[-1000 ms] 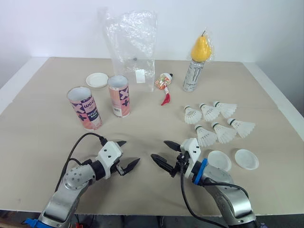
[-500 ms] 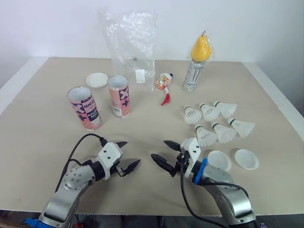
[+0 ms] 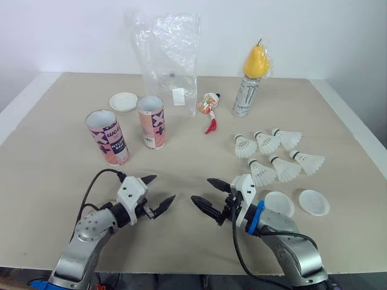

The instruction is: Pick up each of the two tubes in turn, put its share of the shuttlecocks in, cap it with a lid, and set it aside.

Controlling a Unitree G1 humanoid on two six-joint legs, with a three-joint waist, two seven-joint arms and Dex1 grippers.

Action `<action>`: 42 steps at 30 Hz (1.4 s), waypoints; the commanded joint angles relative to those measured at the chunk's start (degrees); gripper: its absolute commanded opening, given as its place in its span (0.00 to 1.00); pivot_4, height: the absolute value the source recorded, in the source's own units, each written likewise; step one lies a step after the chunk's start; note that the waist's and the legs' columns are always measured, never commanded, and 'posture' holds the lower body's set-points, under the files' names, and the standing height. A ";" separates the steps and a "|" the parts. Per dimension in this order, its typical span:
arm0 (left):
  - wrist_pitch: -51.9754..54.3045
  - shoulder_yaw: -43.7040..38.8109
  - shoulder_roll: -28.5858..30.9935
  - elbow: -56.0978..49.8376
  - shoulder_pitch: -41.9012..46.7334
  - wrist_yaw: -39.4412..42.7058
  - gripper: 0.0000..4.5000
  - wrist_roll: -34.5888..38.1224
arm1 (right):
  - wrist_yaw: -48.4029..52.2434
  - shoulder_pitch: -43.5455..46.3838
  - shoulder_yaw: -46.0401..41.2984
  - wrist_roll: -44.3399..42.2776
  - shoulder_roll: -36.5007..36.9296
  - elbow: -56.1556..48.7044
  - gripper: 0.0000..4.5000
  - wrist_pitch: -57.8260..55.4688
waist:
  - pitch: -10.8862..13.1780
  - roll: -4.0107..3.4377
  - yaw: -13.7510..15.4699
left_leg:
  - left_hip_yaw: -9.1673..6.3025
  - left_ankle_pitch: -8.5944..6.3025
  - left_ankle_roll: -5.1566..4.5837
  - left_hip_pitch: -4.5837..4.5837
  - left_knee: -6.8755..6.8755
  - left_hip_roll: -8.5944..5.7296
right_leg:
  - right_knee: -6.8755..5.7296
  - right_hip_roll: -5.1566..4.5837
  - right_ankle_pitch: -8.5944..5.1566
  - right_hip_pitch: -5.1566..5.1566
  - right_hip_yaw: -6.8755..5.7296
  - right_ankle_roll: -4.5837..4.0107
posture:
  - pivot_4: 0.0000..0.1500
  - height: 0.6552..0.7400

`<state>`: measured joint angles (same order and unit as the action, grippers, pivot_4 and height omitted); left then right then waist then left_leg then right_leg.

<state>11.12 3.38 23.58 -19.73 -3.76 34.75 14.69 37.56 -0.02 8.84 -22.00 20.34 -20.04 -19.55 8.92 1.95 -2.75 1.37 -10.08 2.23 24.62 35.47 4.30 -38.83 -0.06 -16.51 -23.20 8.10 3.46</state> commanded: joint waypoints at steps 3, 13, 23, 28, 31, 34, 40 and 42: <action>-1.02 -5.91 -1.02 -3.52 -0.76 -5.52 1.00 -0.28 | 2.96 6.76 -3.34 -4.94 4.58 -7.84 0.98 -4.19 | 0.06 -0.06 -0.16 | 0.02 0.00 0.00 0.01 0.01 0.00 | 0.00 -0.01 0.02 -0.01 0.01 0.01 | 1.00 1.00; 5.52 -10.63 -8.94 -5.98 -0.37 -23.30 1.00 -5.29 | 29.61 30.46 -3.27 -4.94 12.56 16.66 0.98 7.72 | 0.12 0.14 0.00 | -0.18 0.03 -0.05 0.02 0.16 -0.04 | 0.02 0.03 0.25 0.14 -0.09 0.31 | 1.00 1.00; 7.12 -16.86 -12.63 -3.06 2.49 -29.31 1.00 -3.05 | 37.99 44.56 -1.97 1.28 6.05 44.14 0.98 21.18 | 0.14 0.11 -0.04 | -0.24 0.03 -0.05 0.05 0.09 -0.04 | 0.01 0.08 0.41 0.11 -0.09 0.01 | 1.00 1.00; 7.36 -17.42 -12.25 -0.31 4.63 -29.21 1.00 -2.70 | 40.05 46.40 -2.19 2.35 3.93 48.55 0.98 23.44 | 0.14 0.10 -0.02 | -0.28 0.03 -0.05 0.08 0.12 -0.06 | 0.00 0.09 0.42 0.13 -0.10 0.02 | 1.00 1.00; 7.50 -17.41 -11.69 2.38 7.07 -28.58 1.00 -2.44 | 41.27 46.55 -2.26 1.59 3.31 48.00 0.98 20.89 | 0.14 0.10 -0.01 | -0.31 0.03 -0.04 0.08 0.12 -0.07 | -0.02 0.09 0.42 0.13 -0.11 0.02 | 1.00 1.00; 6.46 -17.38 -11.02 4.92 8.80 -28.00 1.00 -2.75 | 41.11 46.89 -2.61 2.55 2.98 48.75 0.98 21.71 | 0.15 0.09 -0.01 | -0.36 0.05 -0.02 0.08 0.12 -0.07 | -0.07 0.13 0.42 0.13 -0.12 0.02 | 1.00 1.00; 5.35 -18.12 -9.97 9.47 11.14 -26.81 1.00 -2.44 | 40.75 46.82 -2.74 3.64 2.70 48.93 0.98 22.37 | 0.15 0.08 -0.03 | -0.36 0.05 -0.02 0.07 0.11 -0.07 | -0.09 0.14 0.42 0.11 -0.13 0.02 | 1.00 1.00; 4.87 -18.10 -9.52 10.91 11.86 -25.98 1.00 -2.26 | 40.65 46.75 -2.74 3.80 2.63 48.73 0.98 22.33 | 0.15 0.08 -0.03 | -0.37 0.05 -0.02 0.07 0.11 -0.07 | -0.10 0.14 0.42 0.11 -0.13 0.01 | 1.00 1.00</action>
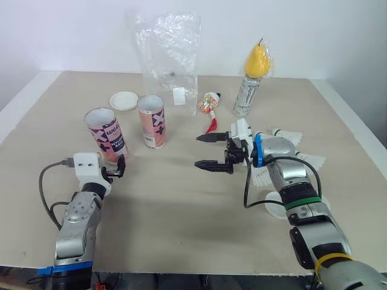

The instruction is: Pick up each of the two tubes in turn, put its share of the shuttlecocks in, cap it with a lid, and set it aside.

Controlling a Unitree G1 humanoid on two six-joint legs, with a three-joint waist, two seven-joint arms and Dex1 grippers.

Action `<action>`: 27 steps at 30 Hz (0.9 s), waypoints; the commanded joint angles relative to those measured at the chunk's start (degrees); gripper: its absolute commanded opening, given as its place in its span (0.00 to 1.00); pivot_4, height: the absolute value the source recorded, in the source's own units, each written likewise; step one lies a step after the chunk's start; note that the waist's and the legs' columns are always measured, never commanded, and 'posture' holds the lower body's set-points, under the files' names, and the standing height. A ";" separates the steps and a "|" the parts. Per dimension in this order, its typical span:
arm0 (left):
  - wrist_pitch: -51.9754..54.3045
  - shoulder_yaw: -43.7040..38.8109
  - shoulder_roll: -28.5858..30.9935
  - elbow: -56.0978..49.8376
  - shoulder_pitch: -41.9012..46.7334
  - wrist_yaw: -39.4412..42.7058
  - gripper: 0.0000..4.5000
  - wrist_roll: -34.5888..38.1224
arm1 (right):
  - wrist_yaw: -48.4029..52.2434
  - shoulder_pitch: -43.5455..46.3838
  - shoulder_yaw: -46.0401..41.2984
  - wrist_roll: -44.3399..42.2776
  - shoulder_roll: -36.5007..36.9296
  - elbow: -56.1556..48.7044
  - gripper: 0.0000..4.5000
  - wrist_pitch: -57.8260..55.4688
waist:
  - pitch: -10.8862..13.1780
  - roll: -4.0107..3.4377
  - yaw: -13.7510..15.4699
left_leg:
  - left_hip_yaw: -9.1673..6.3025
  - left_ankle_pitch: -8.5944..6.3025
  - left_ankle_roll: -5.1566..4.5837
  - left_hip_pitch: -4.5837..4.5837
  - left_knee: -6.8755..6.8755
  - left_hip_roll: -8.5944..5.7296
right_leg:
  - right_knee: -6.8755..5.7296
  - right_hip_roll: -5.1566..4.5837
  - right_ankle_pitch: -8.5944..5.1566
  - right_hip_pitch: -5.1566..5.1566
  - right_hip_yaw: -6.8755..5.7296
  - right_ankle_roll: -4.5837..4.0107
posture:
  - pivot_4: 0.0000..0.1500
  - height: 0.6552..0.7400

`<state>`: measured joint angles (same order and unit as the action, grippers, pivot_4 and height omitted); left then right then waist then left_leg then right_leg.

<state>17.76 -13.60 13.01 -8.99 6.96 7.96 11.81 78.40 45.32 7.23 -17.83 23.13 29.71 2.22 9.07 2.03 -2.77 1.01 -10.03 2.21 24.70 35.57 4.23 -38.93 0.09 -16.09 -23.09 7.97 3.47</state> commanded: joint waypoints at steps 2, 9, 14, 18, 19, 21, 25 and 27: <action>-2.16 -0.89 1.75 2.21 2.55 2.36 1.00 1.02 | -0.45 1.46 -1.17 -0.16 -0.26 -1.06 0.98 0.60 | 0.00 0.00 0.02 | 0.00 0.00 0.01 0.00 0.00 0.00 | 0.00 -0.01 0.00 0.00 0.00 0.00 | 1.00 1.00; -4.48 0.22 3.09 11.15 8.89 6.91 1.00 1.79 | -0.88 1.71 -0.87 0.33 -0.47 -1.49 0.98 0.85 | 0.01 -0.01 0.03 | -0.05 0.04 0.06 0.02 0.01 0.00 | -0.03 0.01 0.00 0.00 -0.05 0.00 | 1.00 1.00; -6.87 0.55 4.88 17.97 13.40 9.11 1.00 1.16 | -0.98 1.82 -1.09 0.54 -0.22 -1.79 0.98 0.81 | 0.01 -0.02 0.03 | -0.12 0.04 0.07 0.03 -0.02 0.00 | -0.03 0.04 0.00 -0.02 -0.08 0.00 | 1.00 1.00; -8.85 0.14 6.23 24.46 17.24 10.28 1.00 1.10 | -1.10 1.11 -1.11 0.46 -0.07 -2.94 0.98 0.37 | 0.02 -0.03 0.02 | -0.14 0.05 0.08 0.06 -0.02 0.00 | -0.03 0.04 0.00 -0.02 -0.10 0.00 | 1.00 1.00; -9.21 0.39 6.43 25.95 17.98 10.55 1.00 0.88 | -1.12 0.88 -1.06 0.46 -0.06 -3.29 0.98 0.25 | 0.02 -0.03 0.01 | -0.14 0.05 0.08 0.05 -0.02 0.00 | -0.03 0.04 0.00 -0.02 -0.10 0.00 | 1.00 1.00; -9.93 0.98 6.67 28.35 19.08 11.39 1.00 0.67 | -1.21 0.55 -0.98 0.45 -0.05 -3.93 0.98 -0.01 | 0.03 -0.04 0.03 | -0.14 0.05 0.08 0.06 -0.03 0.00 | -0.03 0.04 0.00 -0.03 -0.10 0.00 | 1.00 1.00; -10.21 0.96 6.37 32.17 20.90 12.44 1.00 1.26 | -1.52 0.39 -1.17 0.35 0.17 -4.79 0.98 -0.57 | 0.03 -0.04 0.06 | -0.16 0.05 0.08 0.08 -0.03 0.00 | -0.03 0.04 0.00 -0.03 -0.12 0.00 | 1.00 1.00; -10.21 0.67 6.38 33.76 21.54 12.66 1.00 1.52 | -1.61 0.34 -1.32 0.38 0.42 -5.00 0.98 -0.72 | 0.03 -0.05 0.06 | -0.18 0.06 0.10 0.08 -0.03 0.00 | -0.05 0.04 0.00 -0.03 -0.14 0.00 | 1.00 1.00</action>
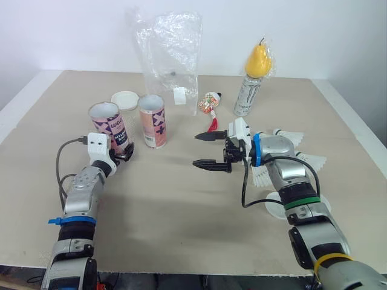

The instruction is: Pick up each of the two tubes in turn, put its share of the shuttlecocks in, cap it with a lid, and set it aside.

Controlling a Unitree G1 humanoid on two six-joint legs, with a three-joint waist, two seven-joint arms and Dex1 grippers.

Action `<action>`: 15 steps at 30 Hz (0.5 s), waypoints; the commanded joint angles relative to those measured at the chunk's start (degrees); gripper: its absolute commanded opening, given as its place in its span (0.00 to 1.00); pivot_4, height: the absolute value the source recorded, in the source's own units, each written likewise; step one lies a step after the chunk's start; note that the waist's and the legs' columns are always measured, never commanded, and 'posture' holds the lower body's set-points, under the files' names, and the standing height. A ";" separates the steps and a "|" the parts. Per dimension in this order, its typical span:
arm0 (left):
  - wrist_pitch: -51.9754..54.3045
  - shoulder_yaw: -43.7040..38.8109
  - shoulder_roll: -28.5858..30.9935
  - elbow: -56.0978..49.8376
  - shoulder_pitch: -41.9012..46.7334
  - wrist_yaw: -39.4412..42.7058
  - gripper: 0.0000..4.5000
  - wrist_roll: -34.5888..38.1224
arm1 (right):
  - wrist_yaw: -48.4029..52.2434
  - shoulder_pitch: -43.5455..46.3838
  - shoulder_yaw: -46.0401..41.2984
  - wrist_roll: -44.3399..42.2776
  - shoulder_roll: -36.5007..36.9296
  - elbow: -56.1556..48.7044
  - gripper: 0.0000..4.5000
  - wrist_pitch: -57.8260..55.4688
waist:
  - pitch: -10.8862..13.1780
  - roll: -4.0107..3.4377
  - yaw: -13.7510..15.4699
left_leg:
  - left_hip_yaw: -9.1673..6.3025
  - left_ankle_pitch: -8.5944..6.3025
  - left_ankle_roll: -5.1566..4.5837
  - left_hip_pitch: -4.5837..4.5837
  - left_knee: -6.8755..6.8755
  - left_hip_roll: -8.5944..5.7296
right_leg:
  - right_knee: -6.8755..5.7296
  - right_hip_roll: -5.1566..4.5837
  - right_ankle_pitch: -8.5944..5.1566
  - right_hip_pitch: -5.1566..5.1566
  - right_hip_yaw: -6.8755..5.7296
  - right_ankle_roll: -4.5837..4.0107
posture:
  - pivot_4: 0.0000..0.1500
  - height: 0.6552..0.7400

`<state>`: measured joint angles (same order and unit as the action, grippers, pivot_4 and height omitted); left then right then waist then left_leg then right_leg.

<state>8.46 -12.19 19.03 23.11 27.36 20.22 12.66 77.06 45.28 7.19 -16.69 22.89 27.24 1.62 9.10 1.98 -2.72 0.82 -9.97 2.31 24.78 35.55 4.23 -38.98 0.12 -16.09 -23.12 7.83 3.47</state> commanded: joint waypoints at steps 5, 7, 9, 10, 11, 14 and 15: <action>-1.52 -0.84 0.81 5.49 3.03 1.38 1.00 0.80 | -0.50 0.11 -1.35 -0.81 0.93 -3.08 0.98 -0.53 | 0.00 -0.02 0.00 | -0.04 0.05 0.05 -0.02 0.01 0.00 | -0.03 0.00 0.01 0.01 -0.04 -0.01 | 1.00 1.00; -1.60 -0.38 1.22 6.79 3.74 1.92 1.00 0.38 | -0.62 0.01 -1.31 -0.84 0.91 -3.24 0.98 -0.66 | 0.00 -0.03 0.00 | -0.06 0.08 0.09 -0.03 0.01 0.00 | -0.05 0.00 0.02 0.02 -0.06 -0.02 | 1.00 1.00; -1.81 -0.24 1.41 7.28 3.92 1.89 0.89 0.06 | -0.74 -0.20 -1.25 -0.84 0.86 -3.43 1.00 -0.74 | 0.00 -0.03 0.00 | -0.08 0.10 0.11 -0.03 0.01 0.00 | -0.06 0.01 0.02 0.02 -0.08 -0.02 | 1.00 1.00; -2.10 -0.09 1.54 7.28 3.86 1.86 0.82 -0.24 | -0.82 -0.33 -1.22 -0.86 0.84 -3.58 1.00 -0.79 | -0.01 -0.03 0.00 | -0.09 0.12 0.12 -0.03 0.01 0.00 | -0.06 0.01 0.03 0.02 -0.09 -0.03 | 1.00 1.00; -2.42 0.00 1.61 7.21 3.76 1.80 0.76 -0.44 | -0.87 -0.45 -1.22 -0.90 0.84 -3.73 1.00 -0.84 | -0.01 -0.03 0.00 | -0.09 0.12 0.12 -0.03 0.01 0.00 | -0.06 0.01 0.03 0.02 -0.09 -0.03 | 1.00 1.00; -3.43 0.19 1.95 6.52 3.05 0.94 0.67 -1.33 | -1.02 -0.73 -1.21 -0.97 0.79 -4.04 1.00 -1.04 | 0.00 -0.03 0.00 | -0.10 0.12 0.13 -0.02 0.00 0.00 | -0.06 0.01 0.03 0.02 -0.09 -0.03 | 1.00 1.00; -3.84 0.23 2.10 6.16 2.67 0.79 0.67 -1.63 | -1.05 -0.80 -1.20 -0.98 0.76 -4.08 1.00 -1.07 | -0.01 -0.03 0.00 | -0.11 0.12 0.13 -0.02 0.00 0.00 | -0.06 0.01 0.03 0.02 -0.09 -0.03 | 1.00 1.00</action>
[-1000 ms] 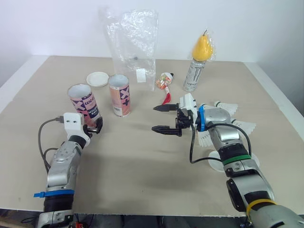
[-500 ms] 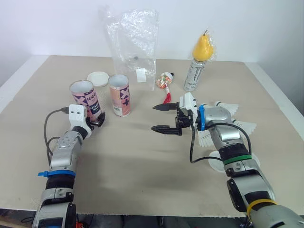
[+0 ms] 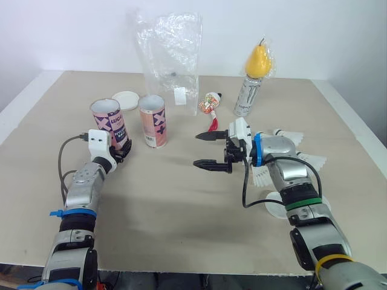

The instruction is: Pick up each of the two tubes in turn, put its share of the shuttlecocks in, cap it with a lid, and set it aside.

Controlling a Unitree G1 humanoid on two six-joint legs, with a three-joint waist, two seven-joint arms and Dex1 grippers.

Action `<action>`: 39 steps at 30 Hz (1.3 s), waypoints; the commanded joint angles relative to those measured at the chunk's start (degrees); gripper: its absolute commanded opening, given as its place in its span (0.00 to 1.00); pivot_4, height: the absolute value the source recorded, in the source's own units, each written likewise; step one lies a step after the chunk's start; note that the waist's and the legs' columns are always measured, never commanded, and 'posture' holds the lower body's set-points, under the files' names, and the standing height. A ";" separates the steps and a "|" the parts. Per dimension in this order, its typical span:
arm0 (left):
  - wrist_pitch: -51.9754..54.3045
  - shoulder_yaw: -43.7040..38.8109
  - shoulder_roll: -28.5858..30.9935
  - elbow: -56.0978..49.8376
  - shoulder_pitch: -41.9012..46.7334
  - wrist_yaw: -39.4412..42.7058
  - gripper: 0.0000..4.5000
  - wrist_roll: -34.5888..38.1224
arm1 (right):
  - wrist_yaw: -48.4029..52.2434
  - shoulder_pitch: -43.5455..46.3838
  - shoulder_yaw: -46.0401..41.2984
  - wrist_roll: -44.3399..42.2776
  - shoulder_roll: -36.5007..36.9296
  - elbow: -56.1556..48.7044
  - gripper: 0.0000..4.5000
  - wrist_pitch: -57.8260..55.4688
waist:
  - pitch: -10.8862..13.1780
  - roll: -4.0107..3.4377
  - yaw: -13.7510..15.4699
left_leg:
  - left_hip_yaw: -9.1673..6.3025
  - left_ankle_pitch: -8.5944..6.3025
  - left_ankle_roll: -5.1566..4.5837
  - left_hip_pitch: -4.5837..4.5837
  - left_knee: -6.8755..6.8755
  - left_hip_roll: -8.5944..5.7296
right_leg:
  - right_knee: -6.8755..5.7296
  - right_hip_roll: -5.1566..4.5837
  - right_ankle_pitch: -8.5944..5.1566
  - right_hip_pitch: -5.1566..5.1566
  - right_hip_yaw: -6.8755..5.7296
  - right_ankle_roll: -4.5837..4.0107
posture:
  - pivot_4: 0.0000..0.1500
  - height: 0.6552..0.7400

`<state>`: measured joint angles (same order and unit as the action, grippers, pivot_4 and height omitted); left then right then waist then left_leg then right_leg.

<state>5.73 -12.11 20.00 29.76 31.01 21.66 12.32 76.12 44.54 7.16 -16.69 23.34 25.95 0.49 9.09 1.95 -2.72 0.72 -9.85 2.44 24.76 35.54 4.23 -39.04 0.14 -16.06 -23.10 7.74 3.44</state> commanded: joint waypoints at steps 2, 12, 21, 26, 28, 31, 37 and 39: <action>-2.08 0.32 1.56 -1.17 -1.78 -0.87 0.67 -2.02 | -0.17 -0.15 -1.18 -1.00 0.24 -2.86 1.00 -0.02 | 0.00 0.00 -0.02 | 0.00 0.00 0.00 0.00 -0.01 0.00 | 0.00 0.00 0.00 0.00 0.00 0.00 | 1.00 1.00; -6.27 -0.55 6.04 -15.08 -9.77 3.51 0.67 -0.85 | -9.02 -8.15 -4.53 -5.48 1.52 -21.49 1.00 -11.87 | 0.02 -0.02 0.01 | -0.05 -0.01 0.02 0.14 -0.14 0.02 | 0.01 0.01 -0.03 -0.16 -0.03 -0.04 | 1.00 1.00; 3.89 6.91 17.42 -43.49 -21.65 19.08 0.67 1.50 | -35.19 -33.51 -13.29 -11.43 5.14 -63.00 1.00 -36.04 | 0.06 -0.11 0.64 | -0.40 -0.20 0.36 0.36 -0.17 -0.02 | 0.00 -0.13 -0.41 -0.21 -0.44 -0.25 | 1.00 1.00; 9.20 16.87 20.19 -46.21 -15.99 26.25 0.67 -1.11 | -50.95 -40.37 -19.25 -12.06 1.45 -74.52 1.00 -46.50 | 0.06 -0.11 0.40 | -0.44 0.03 0.20 0.32 -0.13 -0.02 | 0.00 -0.13 -0.48 -0.19 -0.48 0.00 | 1.00 1.00; 10.79 20.99 20.11 -44.96 -12.28 29.07 0.67 -2.31 | -55.74 -43.88 -21.54 -12.97 -0.62 -78.60 1.00 -50.50 | 0.07 -0.10 0.32 | -0.51 0.12 0.10 0.34 -0.13 -0.05 | 0.00 -0.13 -0.51 -0.18 -0.53 -0.13 | 1.00 1.00; 11.39 25.89 19.59 -42.77 -7.66 32.55 0.67 -4.40 | -60.97 -48.06 -24.11 -14.03 -2.92 -82.88 1.00 -54.88 | 0.07 -0.11 0.12 | -0.56 0.19 0.02 0.37 -0.12 -0.11 | 0.01 -0.14 -0.50 -0.16 -0.49 -0.16 | 1.00 1.00; 16.14 32.77 17.00 -40.12 -0.94 37.69 0.67 -5.44 | -69.80 -53.31 -28.31 -19.63 -6.83 -85.95 1.00 -60.35 | 0.06 -0.12 -0.18 | -0.59 0.19 -0.01 0.38 -0.15 -0.14 | 0.00 -0.13 -0.43 -0.16 -0.48 0.07 | 1.00 1.00; 18.36 34.75 16.69 -39.31 0.24 39.00 0.67 -6.06 | -71.20 -53.16 -28.08 -19.92 -7.81 -85.93 1.00 -60.76 | 0.07 -0.14 -0.23 | -0.61 0.18 -0.03 0.39 -0.17 -0.14 | -0.01 -0.11 -0.44 -0.18 -0.47 0.07 | 1.00 1.00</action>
<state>22.77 22.10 36.75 -9.39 29.87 59.54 6.95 6.26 -9.06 -20.28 -35.44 15.98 -57.20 -60.27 9.16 1.81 -2.95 0.07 -9.68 2.41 25.15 35.36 4.09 -39.04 0.03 -16.51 -23.27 7.23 3.51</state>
